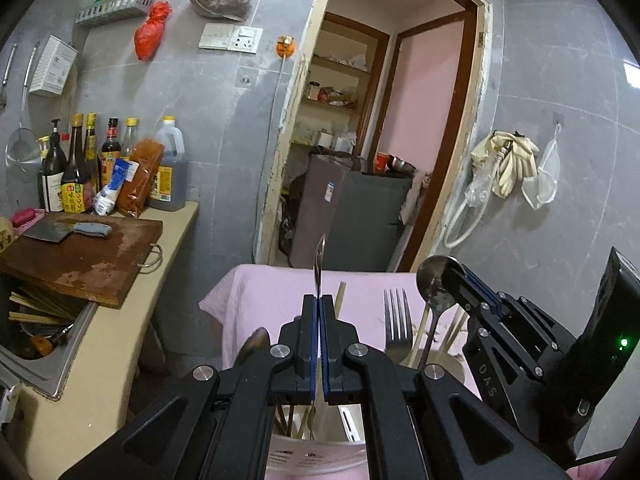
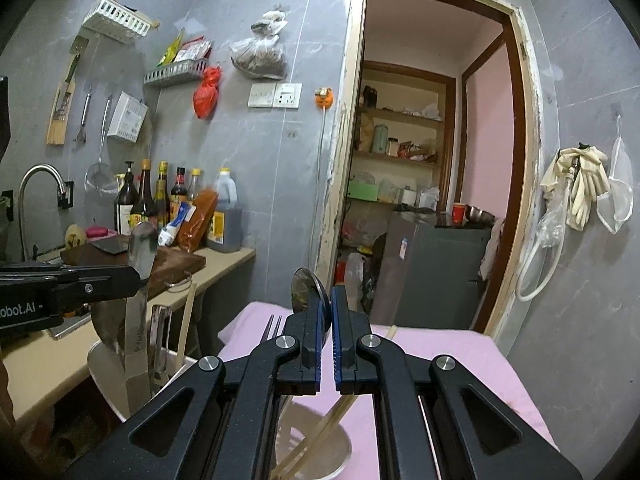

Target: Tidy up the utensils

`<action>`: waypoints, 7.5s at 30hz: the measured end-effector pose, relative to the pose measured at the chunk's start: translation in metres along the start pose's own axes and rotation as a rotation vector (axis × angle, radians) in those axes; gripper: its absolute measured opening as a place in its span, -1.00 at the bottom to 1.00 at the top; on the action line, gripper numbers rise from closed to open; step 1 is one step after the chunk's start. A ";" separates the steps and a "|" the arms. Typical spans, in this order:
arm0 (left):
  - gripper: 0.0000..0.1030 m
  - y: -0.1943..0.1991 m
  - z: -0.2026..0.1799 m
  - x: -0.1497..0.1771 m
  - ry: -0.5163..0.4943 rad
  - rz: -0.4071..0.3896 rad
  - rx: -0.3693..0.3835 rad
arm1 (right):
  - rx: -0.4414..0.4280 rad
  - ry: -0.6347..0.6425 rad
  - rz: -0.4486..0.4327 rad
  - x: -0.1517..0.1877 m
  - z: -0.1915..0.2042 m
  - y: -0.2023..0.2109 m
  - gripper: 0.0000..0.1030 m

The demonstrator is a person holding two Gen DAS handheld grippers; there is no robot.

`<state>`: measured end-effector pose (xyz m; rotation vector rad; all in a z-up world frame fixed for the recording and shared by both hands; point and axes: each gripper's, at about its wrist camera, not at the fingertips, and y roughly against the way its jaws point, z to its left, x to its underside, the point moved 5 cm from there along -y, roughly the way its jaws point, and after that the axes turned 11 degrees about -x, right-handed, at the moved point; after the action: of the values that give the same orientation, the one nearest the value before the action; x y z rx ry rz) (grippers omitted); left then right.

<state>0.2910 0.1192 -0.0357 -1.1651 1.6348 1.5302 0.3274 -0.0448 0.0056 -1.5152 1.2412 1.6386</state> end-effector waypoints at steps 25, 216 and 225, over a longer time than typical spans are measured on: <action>-0.89 0.005 0.003 -0.003 0.005 0.077 0.015 | 0.031 -0.066 -0.001 -0.017 -0.018 0.037 -0.13; 0.99 0.217 -0.075 0.094 -0.010 -0.009 -0.207 | 0.032 -0.232 0.139 0.046 -0.077 0.298 0.97; 0.99 0.216 -0.077 0.095 -0.011 -0.006 -0.208 | 0.031 -0.234 0.146 0.052 -0.075 0.300 0.97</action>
<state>0.0677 0.0138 -0.0117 -1.2655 1.4907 1.7320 0.0841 -0.2409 0.0343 -1.1981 1.2645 1.8226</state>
